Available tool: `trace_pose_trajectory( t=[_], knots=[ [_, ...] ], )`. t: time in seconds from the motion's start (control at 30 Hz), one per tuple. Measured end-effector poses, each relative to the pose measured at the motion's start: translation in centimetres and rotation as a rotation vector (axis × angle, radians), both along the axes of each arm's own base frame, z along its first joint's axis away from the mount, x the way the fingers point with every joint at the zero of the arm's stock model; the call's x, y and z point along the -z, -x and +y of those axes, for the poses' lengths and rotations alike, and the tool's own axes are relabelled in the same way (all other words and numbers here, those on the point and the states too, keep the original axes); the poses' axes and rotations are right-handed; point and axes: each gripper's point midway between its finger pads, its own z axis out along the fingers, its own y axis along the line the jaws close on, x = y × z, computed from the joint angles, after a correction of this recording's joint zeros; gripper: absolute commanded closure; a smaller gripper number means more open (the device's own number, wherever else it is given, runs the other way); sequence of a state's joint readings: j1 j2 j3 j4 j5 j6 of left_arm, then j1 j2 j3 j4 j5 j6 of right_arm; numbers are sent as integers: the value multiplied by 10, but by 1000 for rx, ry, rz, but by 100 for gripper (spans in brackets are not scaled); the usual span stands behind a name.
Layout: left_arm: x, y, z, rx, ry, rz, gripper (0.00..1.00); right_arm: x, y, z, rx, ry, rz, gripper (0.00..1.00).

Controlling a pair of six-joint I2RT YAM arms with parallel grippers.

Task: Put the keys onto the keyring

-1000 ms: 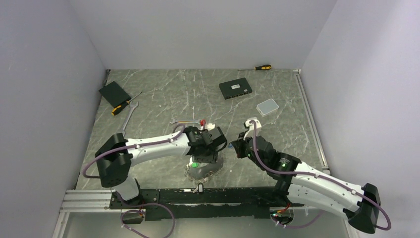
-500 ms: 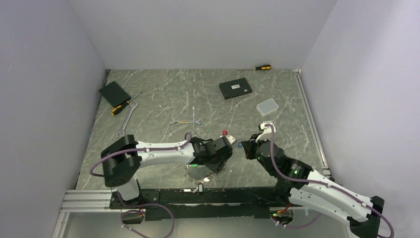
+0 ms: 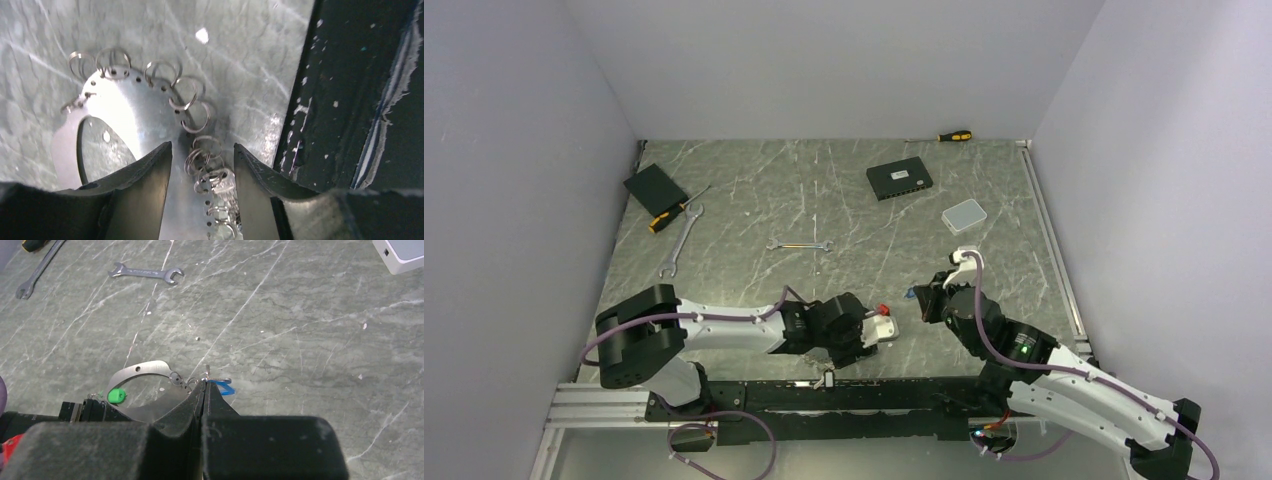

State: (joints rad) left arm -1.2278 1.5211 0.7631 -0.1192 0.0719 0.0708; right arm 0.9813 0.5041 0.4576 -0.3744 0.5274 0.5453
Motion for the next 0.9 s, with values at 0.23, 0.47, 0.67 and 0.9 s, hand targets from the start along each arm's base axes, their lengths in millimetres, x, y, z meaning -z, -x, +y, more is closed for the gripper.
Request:
trace_pose_trajectory(
  t=[0.23,0.47,0.67,0.9],
  knots=[
    [-15,0,-22,120,104,-61,49,0,0,0,-1,-3,-2,100],
    [-14,1,-23,189,98,-90,50,0,1,-1,-4,-10,-5,100],
    [-5,0,-23,209,78,-102,57,-1,2,-2,-4,-15,-9,100],
    [8,-5,-27,200,63,-111,57,-1,3,-1,-9,-21,-11,100]
  ],
)
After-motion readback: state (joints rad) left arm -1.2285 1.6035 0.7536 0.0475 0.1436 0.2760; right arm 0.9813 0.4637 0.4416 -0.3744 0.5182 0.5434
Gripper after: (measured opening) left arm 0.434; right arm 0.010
